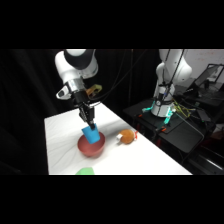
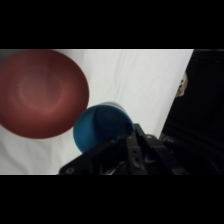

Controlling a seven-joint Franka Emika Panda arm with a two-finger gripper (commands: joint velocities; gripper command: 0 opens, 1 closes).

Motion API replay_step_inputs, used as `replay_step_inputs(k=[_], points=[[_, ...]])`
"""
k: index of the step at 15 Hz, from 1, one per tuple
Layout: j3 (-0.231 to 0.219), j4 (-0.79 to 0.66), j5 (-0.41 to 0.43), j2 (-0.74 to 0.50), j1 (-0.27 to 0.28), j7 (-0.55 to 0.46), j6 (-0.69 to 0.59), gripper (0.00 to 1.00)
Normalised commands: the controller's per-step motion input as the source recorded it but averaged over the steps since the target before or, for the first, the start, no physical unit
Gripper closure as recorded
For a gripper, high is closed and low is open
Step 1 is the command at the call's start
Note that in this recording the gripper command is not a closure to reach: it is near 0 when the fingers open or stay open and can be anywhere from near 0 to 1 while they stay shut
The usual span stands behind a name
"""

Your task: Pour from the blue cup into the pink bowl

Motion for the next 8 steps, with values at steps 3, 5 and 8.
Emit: replay_step_inputs(k=[3, 5, 8], points=[[-0.102, 0.64, 0.387, 0.43, -0.003, -0.34, -0.74, 0.10], [-0.083, 0.63, 0.344, 0.44, -0.015, -0.25, -0.76, 0.10], [-0.073, 0.57, 0.293, 0.44, -0.043, -0.22, -0.77, 0.11]])
